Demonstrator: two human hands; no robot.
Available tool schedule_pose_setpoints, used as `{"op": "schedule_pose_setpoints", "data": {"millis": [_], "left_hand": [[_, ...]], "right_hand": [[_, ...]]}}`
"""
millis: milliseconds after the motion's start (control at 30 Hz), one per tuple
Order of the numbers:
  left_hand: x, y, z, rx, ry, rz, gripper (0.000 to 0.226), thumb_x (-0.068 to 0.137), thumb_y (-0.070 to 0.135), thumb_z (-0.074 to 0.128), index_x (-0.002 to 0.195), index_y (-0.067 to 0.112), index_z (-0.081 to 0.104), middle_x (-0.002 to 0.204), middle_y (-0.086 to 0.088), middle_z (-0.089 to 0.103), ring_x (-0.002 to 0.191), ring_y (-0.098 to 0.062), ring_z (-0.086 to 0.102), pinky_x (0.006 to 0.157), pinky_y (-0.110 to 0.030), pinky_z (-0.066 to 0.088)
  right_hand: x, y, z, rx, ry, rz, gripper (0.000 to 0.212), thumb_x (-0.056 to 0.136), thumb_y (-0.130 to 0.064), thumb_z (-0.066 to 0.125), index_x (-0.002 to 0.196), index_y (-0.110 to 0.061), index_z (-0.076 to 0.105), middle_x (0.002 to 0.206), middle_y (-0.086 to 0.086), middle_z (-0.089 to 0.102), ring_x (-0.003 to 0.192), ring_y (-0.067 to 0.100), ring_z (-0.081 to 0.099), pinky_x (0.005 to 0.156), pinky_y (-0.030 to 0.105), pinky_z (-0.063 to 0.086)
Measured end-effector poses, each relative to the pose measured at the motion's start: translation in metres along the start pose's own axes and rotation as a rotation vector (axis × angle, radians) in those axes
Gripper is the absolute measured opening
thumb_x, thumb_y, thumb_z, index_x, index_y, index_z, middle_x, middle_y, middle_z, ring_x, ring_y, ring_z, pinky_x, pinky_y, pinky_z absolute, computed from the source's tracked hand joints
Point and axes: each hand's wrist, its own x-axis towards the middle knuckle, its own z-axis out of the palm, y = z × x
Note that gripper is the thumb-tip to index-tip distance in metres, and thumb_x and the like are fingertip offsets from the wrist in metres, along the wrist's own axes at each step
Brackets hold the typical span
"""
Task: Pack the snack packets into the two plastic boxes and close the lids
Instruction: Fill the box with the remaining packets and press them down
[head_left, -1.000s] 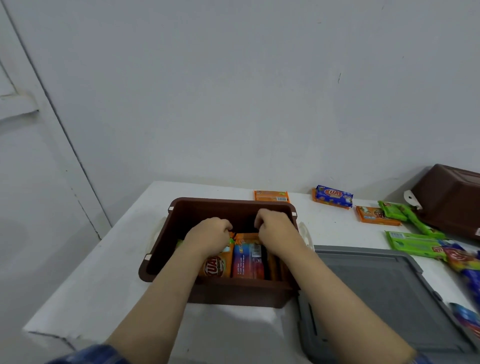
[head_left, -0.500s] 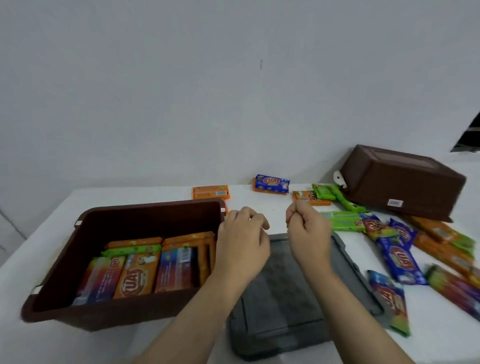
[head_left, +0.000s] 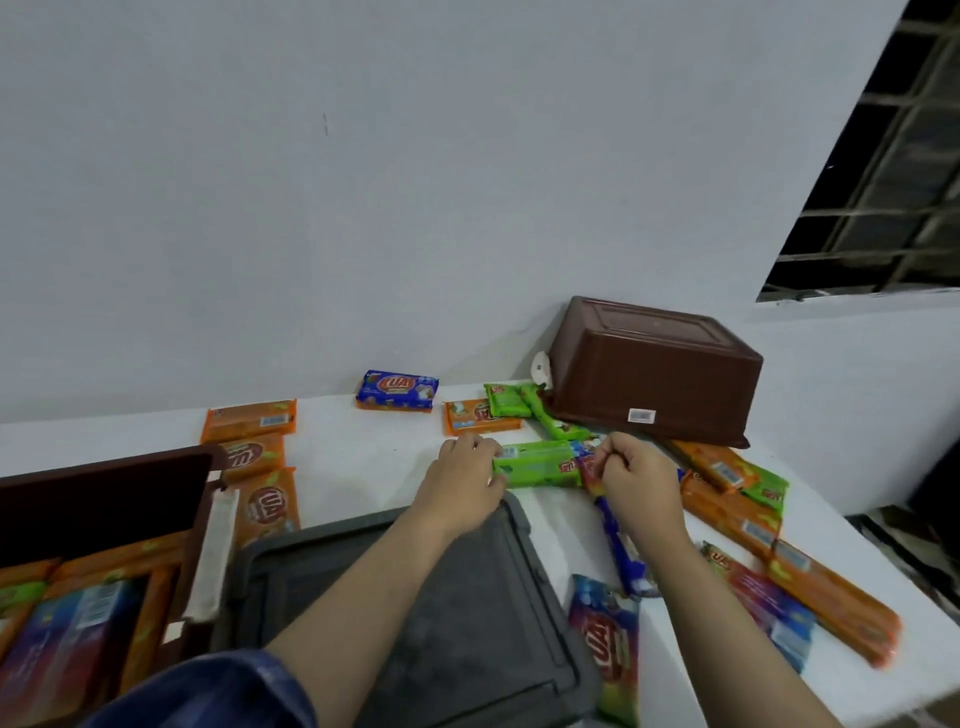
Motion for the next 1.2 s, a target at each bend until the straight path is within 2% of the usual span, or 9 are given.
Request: {"op": "schedule_pose_setpoints", "data": {"millis": [133,267,333,533,800,900,967,1133,1200], "left_hand": [[0.039,0.016,0.027,0.000,-0.094,0.084,0.056,0.091,0.030,0.058,0.142,0.017,0.039,0.145,-0.005,0.036,0.133,-0.023,0.032,0.109,-0.038,0.033],[0.064,0.019,0.047,0.076,-0.180,0.113,0.075,0.085,0.046,0.063,0.148,0.025,0.027,0.149,-0.001,0.032,0.139,-0.022,0.027,0.113,-0.037,0.022],[0.069,0.014,0.049,0.083,-0.205,0.098,0.083,0.080,0.052,0.066,0.148,0.029,0.024,0.148,0.000,0.034,0.137,-0.021,0.029,0.111,-0.039,0.024],[0.072,0.005,0.046,0.129,-0.135,0.089,0.076,0.080,0.051,0.067,0.145,0.031,0.033,0.138,0.000,0.043,0.128,-0.021,0.038,0.103,-0.038,0.037],[0.044,-0.022,0.015,-0.119,0.070,0.041,0.069,0.083,0.047,0.067,0.144,0.031,0.038,0.140,0.002,0.043,0.127,-0.018,0.039,0.105,-0.033,0.035],[0.025,-0.035,0.005,-0.224,0.121,-0.029,0.066,0.088,0.049,0.060,0.146,0.035,0.032,0.133,0.008,0.043,0.123,-0.010,0.038,0.102,-0.030,0.036],[0.013,-0.040,0.000,-0.362,0.158,-0.065,0.060,0.093,0.051,0.049,0.147,0.035,0.030,0.128,0.013,0.047,0.118,-0.001,0.043,0.099,-0.024,0.038],[-0.008,-0.044,-0.009,-0.670,0.281,-0.183,0.038,0.094,0.056,0.038,0.132,0.049,0.037,0.109,0.051,0.050,0.107,0.028,0.042,0.078,0.005,0.037],[-0.011,-0.048,-0.014,-0.652,0.289,-0.193,0.040,0.096,0.054,0.038,0.135,0.048,0.037,0.113,0.047,0.050,0.108,0.028,0.041,0.080,0.004,0.034]], "right_hand": [[0.020,0.021,-0.008,-0.060,-0.121,-0.001,0.034,0.078,0.002,0.042,0.061,-0.021,0.059,0.067,-0.002,0.065,0.054,0.007,0.050,0.051,0.025,0.035],[0.042,0.033,-0.011,-0.096,-0.161,-0.007,0.035,0.081,0.004,0.041,0.066,-0.020,0.061,0.069,-0.002,0.066,0.052,0.009,0.049,0.044,0.017,0.032],[0.051,0.037,-0.011,-0.088,-0.165,-0.010,0.034,0.083,0.003,0.041,0.067,-0.019,0.062,0.068,0.001,0.066,0.053,0.014,0.052,0.044,0.019,0.034],[0.064,0.042,0.000,-0.032,-0.069,0.014,0.036,0.085,0.002,0.040,0.065,-0.020,0.061,0.063,0.002,0.063,0.049,0.012,0.048,0.045,0.026,0.035],[0.060,0.045,0.018,0.034,0.002,-0.032,0.036,0.085,0.003,0.042,0.063,-0.019,0.059,0.057,-0.002,0.059,0.047,0.004,0.049,0.042,0.015,0.033],[0.059,0.043,0.023,0.033,0.008,-0.028,0.034,0.085,0.001,0.042,0.064,-0.019,0.060,0.060,-0.003,0.060,0.051,0.007,0.049,0.043,0.014,0.031],[0.059,0.039,0.026,0.052,-0.004,-0.039,0.035,0.086,0.001,0.042,0.065,-0.019,0.060,0.061,-0.003,0.060,0.052,0.012,0.050,0.046,0.022,0.034],[0.057,0.023,0.045,0.081,-0.148,-0.051,0.034,0.084,0.002,0.043,0.067,-0.021,0.060,0.066,-0.005,0.061,0.058,0.011,0.051,0.054,0.028,0.035],[0.060,0.012,0.059,0.047,-0.254,-0.105,0.034,0.082,0.006,0.045,0.072,-0.020,0.065,0.079,-0.006,0.065,0.072,0.011,0.056,0.065,0.027,0.037]]}}
